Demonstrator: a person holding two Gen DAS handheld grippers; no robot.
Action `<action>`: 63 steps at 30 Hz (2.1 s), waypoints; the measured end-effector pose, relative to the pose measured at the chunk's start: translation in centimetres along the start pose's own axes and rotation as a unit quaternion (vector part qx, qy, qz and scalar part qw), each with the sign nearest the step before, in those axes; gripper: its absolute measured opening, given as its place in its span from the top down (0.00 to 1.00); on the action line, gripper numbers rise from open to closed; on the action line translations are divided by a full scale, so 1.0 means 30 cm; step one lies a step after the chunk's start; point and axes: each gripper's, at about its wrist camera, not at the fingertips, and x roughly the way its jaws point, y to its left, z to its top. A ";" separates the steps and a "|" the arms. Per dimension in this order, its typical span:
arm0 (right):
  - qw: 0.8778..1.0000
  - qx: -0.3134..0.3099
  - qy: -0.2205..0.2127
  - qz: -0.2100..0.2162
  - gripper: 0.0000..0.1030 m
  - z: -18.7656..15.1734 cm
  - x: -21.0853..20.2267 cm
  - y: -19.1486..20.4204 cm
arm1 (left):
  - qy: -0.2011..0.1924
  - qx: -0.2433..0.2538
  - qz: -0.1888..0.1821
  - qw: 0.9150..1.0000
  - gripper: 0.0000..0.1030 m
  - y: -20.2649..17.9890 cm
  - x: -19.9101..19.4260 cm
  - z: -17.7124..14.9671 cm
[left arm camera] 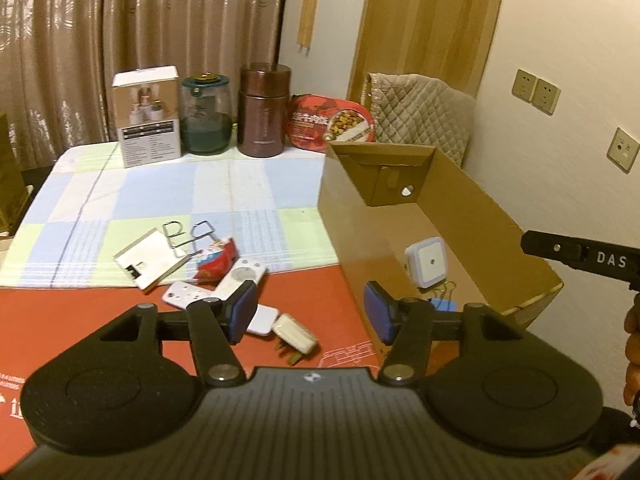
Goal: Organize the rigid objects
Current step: 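Withdraw both tools from the box back over the mat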
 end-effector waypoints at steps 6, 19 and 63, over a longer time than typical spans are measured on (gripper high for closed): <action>1.000 -0.014 -0.004 0.013 0.48 -0.014 -0.027 0.081 | -0.004 -0.008 0.014 1.000 0.42 0.060 -0.053 -0.019; 0.997 -0.055 -0.017 0.048 0.39 -0.055 -0.061 0.280 | -0.014 -0.031 0.061 0.998 0.26 0.262 -0.166 -0.075; 0.977 -0.182 0.110 0.013 0.37 -0.415 0.658 0.550 | 0.049 -0.029 0.042 0.998 0.20 0.585 0.276 -0.196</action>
